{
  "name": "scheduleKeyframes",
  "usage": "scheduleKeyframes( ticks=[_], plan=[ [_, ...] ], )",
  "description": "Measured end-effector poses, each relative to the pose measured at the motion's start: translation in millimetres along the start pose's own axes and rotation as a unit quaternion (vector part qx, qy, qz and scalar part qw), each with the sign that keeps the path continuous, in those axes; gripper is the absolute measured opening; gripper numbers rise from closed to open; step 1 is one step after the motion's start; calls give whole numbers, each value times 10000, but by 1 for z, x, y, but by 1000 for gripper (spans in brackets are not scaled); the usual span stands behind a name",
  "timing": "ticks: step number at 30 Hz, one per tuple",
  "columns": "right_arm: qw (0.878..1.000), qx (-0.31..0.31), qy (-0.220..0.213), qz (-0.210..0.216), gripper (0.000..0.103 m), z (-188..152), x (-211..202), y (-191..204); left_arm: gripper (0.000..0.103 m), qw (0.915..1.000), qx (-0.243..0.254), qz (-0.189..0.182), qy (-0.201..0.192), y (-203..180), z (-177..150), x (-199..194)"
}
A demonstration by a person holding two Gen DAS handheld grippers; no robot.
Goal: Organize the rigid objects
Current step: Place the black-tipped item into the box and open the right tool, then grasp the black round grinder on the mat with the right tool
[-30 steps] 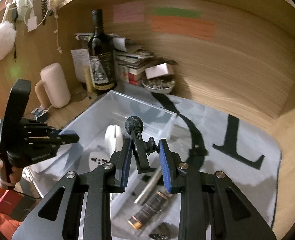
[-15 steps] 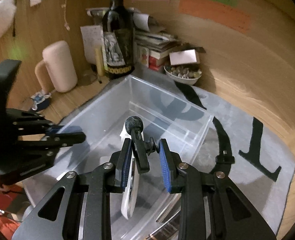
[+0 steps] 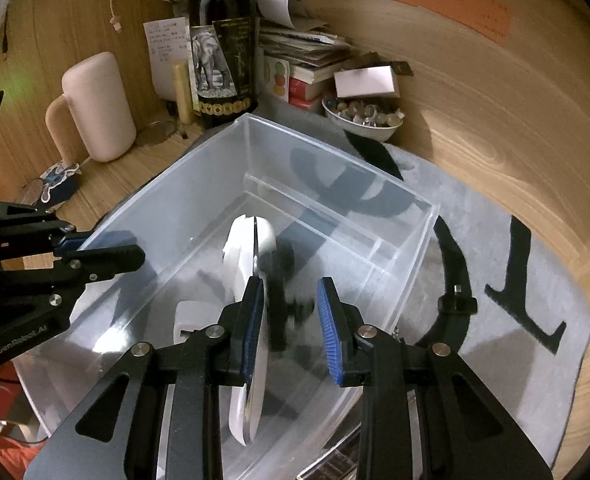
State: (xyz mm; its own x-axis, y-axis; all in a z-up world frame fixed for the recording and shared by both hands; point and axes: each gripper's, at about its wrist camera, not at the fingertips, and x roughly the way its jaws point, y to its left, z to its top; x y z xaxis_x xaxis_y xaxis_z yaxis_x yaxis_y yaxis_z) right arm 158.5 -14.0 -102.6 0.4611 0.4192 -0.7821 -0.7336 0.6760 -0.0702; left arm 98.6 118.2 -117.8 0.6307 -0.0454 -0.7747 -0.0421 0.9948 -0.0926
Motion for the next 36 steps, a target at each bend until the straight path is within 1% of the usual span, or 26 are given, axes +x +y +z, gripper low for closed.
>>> scheduleKeyframes(
  ticks=[3, 9, 12, 17, 23, 27, 30, 36],
  plan=[
    [10000, 6, -70, -11, 35, 1, -4, 0, 10, 10000, 1, 3, -3, 0, 0, 0],
    [9995, 48, -312, -40, 37, 1, -23, -2, 10, 10000, 3, 5, 0, 0, 0, 0],
    [9988, 95, -469, -74, 42, 0, -35, -6, 10, 10000, -2, -3, 0, 0, 0, 0],
    [9972, 202, -703, -184, 42, -6, -58, -15, 10, 10000, 2, 1, 1, 0, 0, 0],
    [9949, 365, -841, -432, 43, -21, -80, -31, 10, 10000, 5, 1, 0, 1, 0, 0],
    [9937, 566, -775, -579, 43, -37, -88, -44, 10, 10000, 13, 6, 1, 1, -1, 0],
    [9934, 701, -581, -694, 43, -52, -86, -52, 10, 10000, 14, 10, 2, 1, -1, 0],
    [9936, 935, -115, -629, 43, -85, -71, -56, 10, 10000, 9, 37, 6, 3, -2, 0]
  ],
)
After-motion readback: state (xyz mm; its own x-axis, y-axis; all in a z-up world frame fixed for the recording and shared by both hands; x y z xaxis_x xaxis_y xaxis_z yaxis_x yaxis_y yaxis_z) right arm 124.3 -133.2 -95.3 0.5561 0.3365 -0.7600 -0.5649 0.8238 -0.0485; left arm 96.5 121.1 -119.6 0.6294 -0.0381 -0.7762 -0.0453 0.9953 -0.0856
